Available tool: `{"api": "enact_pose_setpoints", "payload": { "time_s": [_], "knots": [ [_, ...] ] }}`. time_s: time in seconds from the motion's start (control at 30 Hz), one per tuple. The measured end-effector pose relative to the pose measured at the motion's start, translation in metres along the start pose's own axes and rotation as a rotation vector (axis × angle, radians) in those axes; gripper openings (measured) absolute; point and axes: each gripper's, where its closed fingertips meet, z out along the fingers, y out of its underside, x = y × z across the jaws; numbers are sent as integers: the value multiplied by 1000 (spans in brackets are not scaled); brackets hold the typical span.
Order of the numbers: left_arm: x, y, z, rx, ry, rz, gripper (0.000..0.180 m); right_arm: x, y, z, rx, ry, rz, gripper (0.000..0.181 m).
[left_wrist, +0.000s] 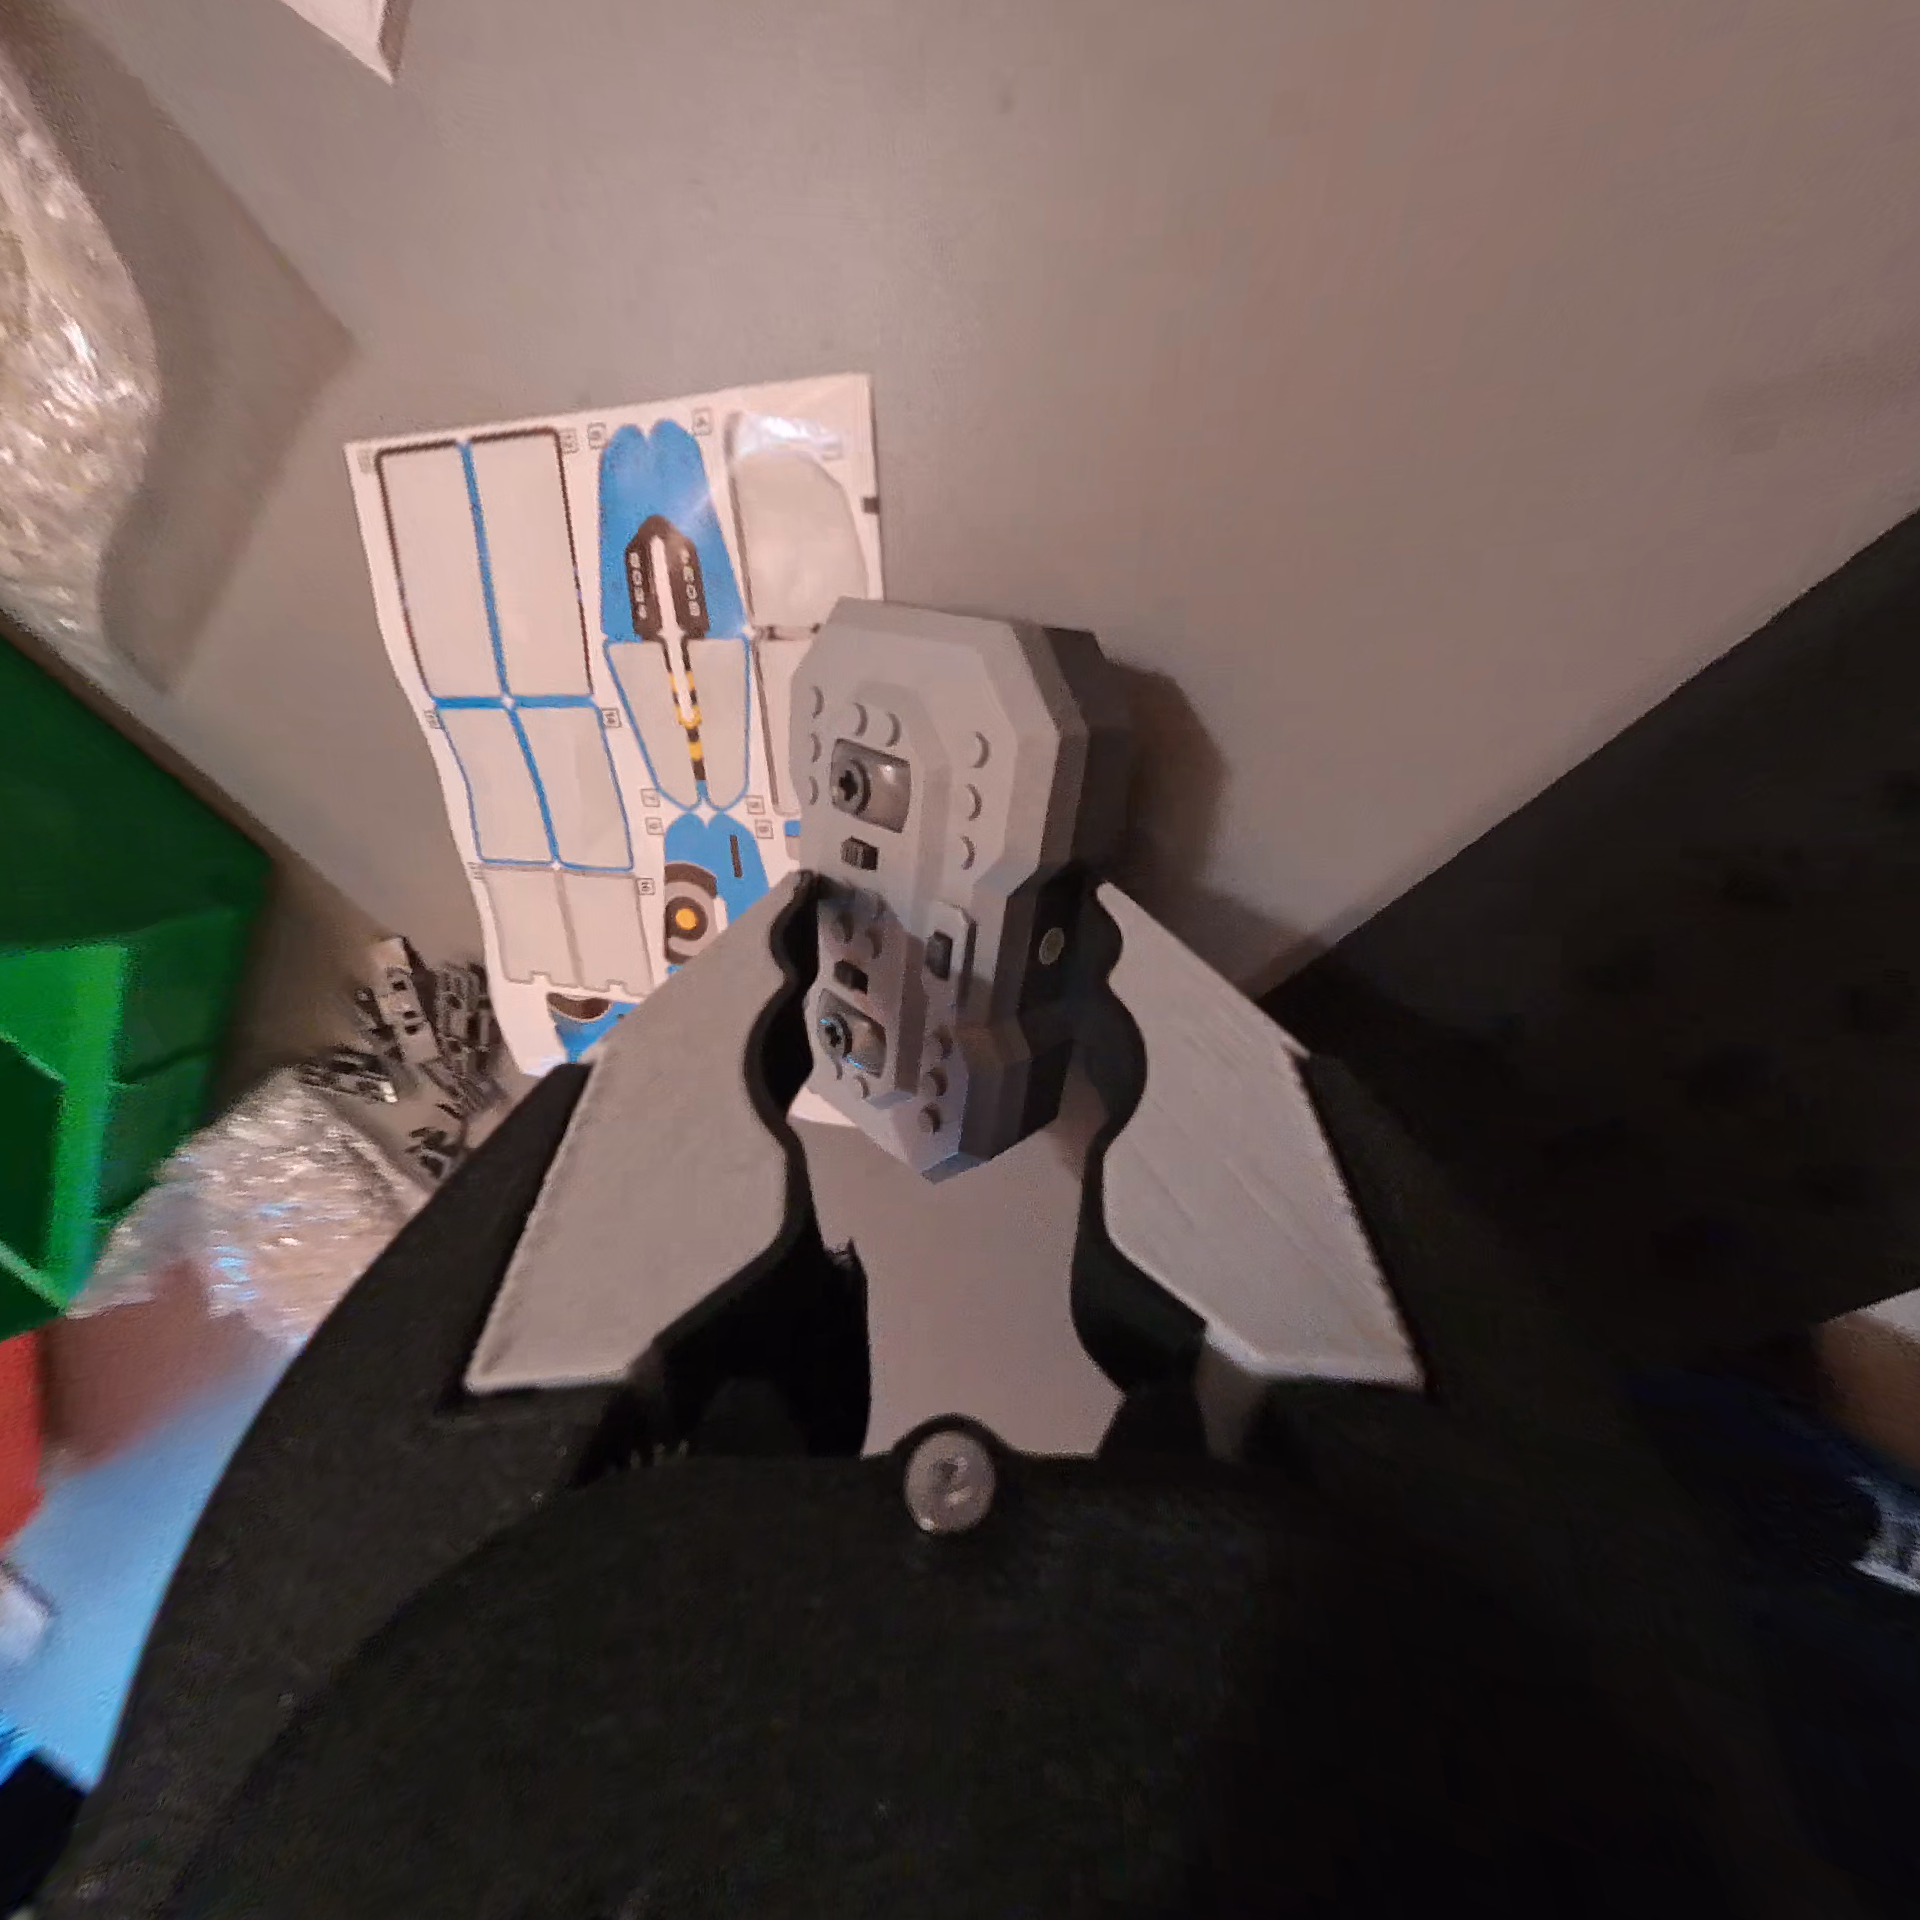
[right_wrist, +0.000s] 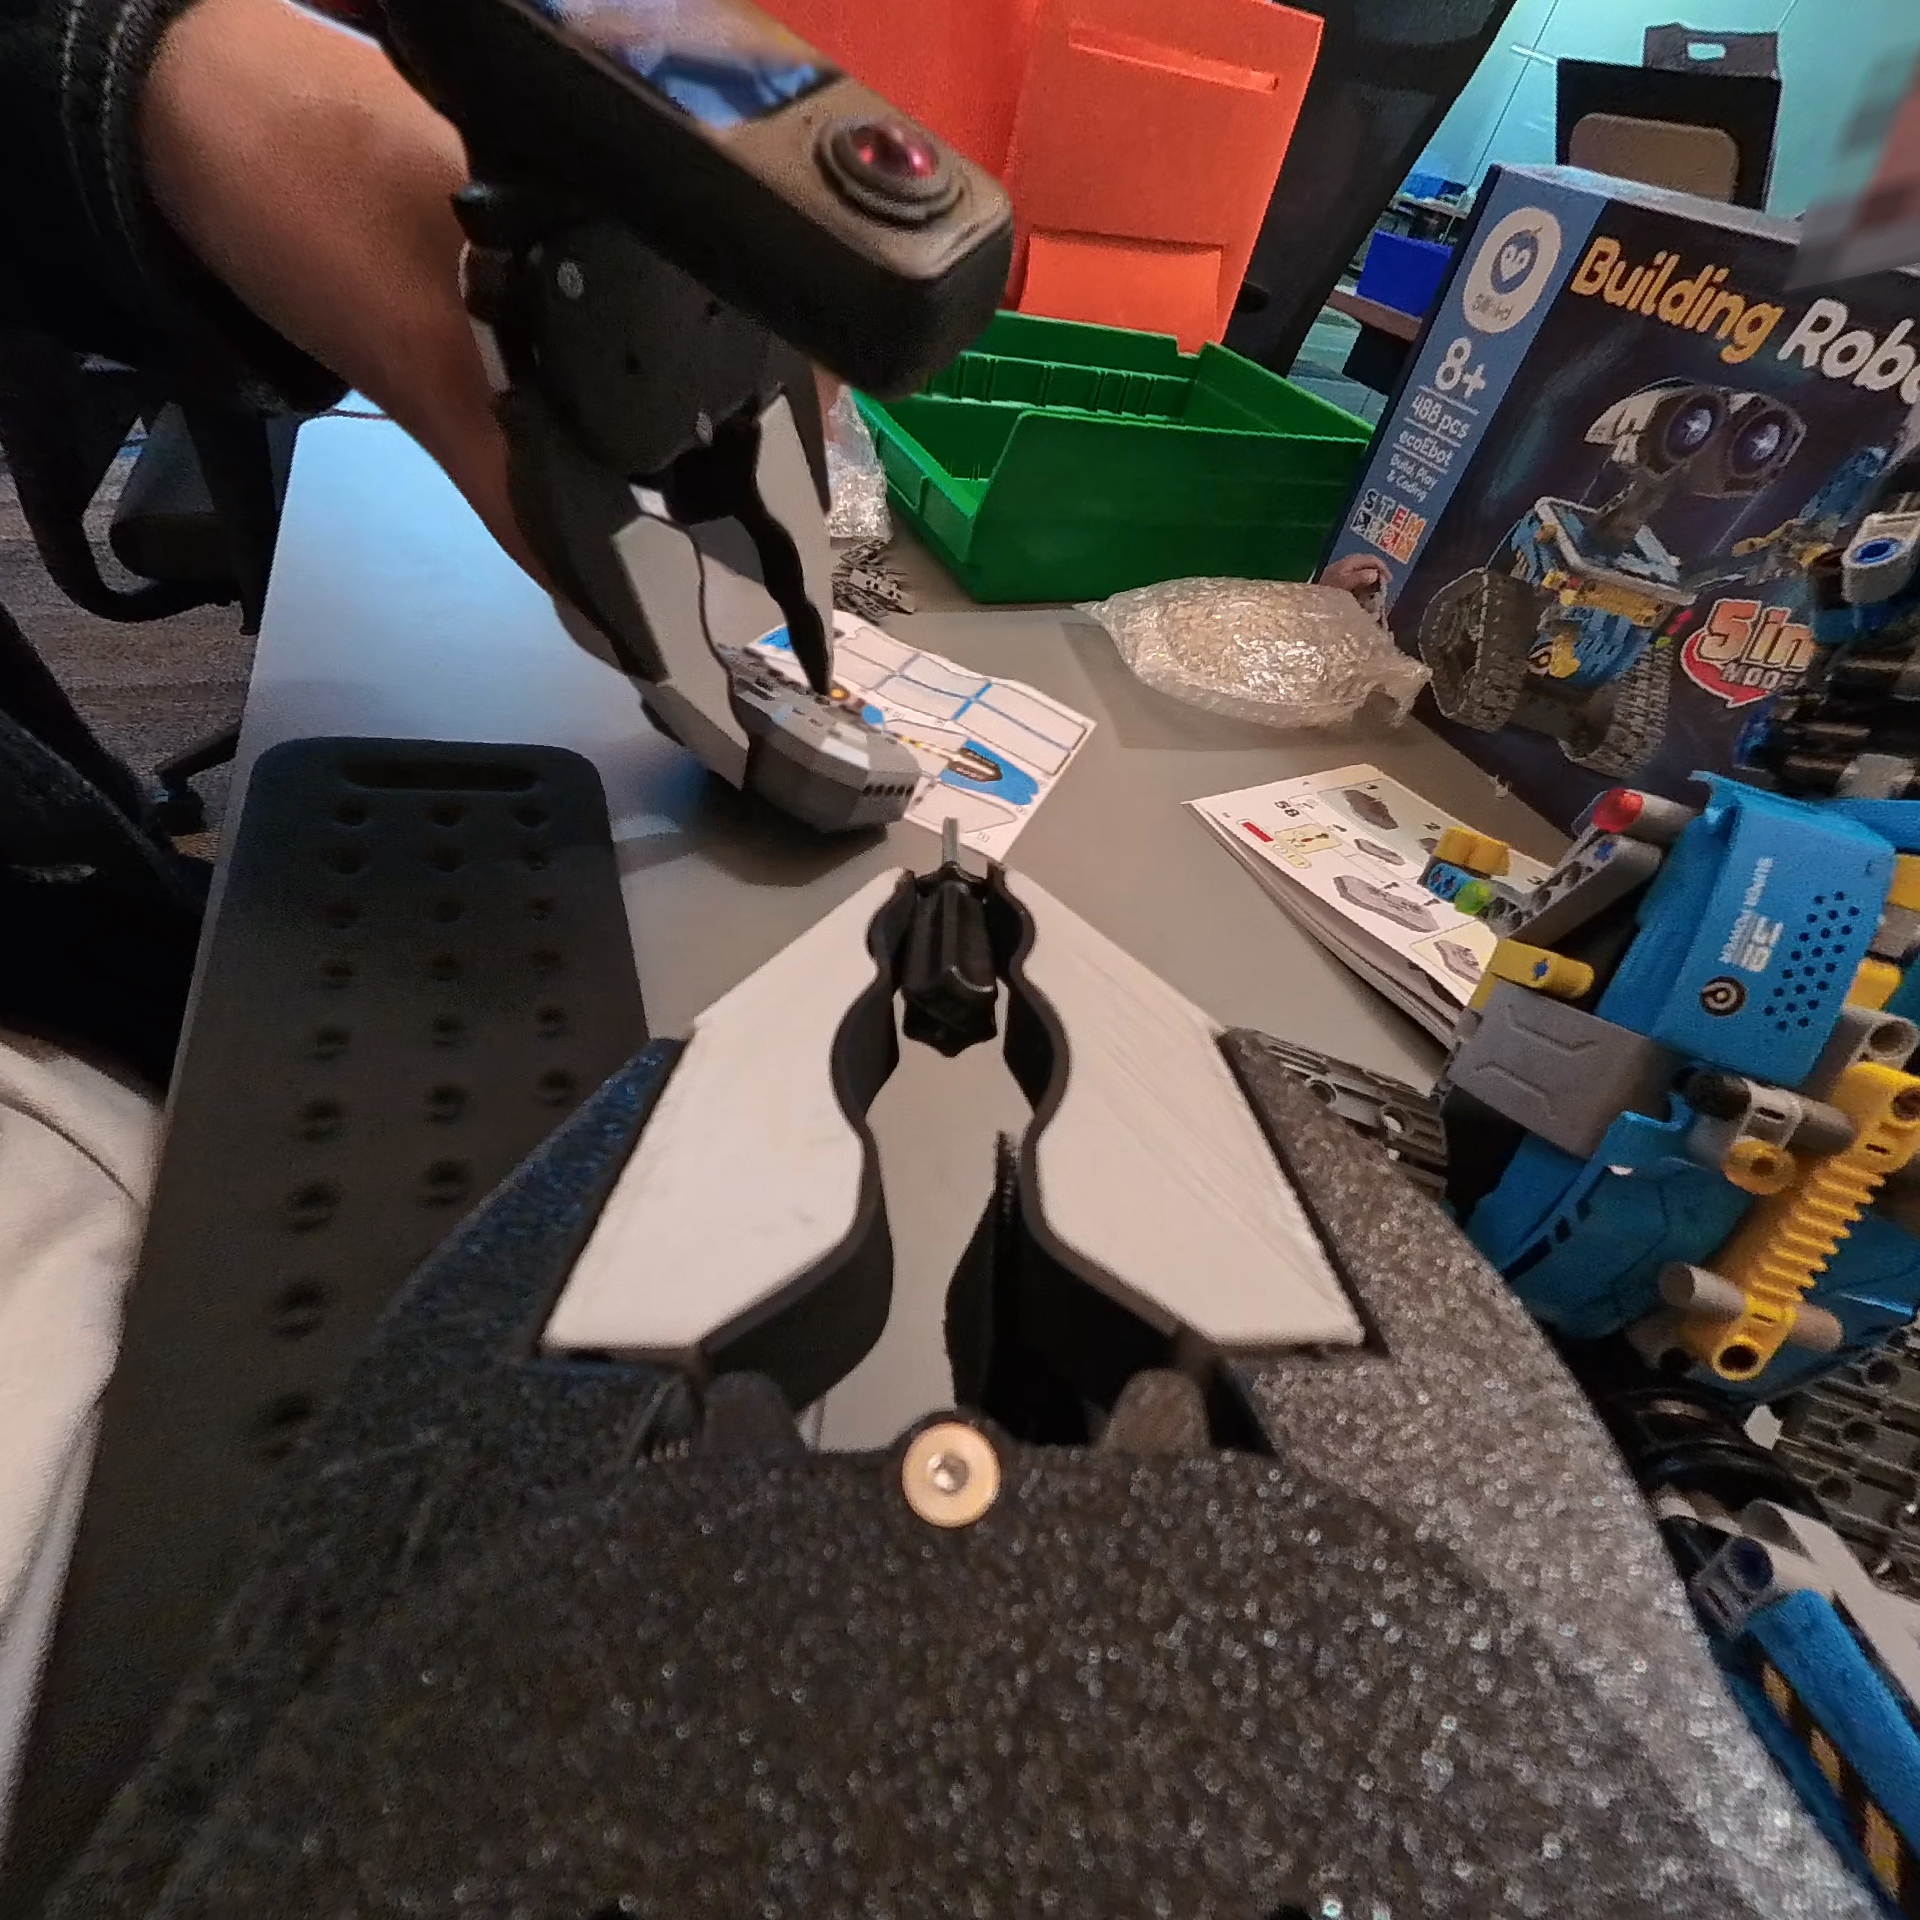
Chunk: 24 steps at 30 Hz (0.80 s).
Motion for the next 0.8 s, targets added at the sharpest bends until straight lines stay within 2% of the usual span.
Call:
{"api": "enact_pose_setpoints", "payload": {
  "time_s": [0.1,0.23,0.43,0.5,0.6,0.8],
  "knots": [
    [-3,-3,0,20,26,-42,48,0,0,0,1,-2,3,13],
    [6,-8,-14,97,223,-138,50,0,0,0,-1,-8,12,13],
    [6,3,-28,70,277,-103,64,-2,2,2,-8,-19,12,13],
    [9,3,-26,35,274,-64,73,-3,3,2,-13,-24,12,13],
    [8,11,-13,-51,299,-34,77,-6,2,2,-11,-34,10,12],
    [13,20,5,-156,388,-7,70,-7,2,2,-8,-45,19,13]
  ]
}}
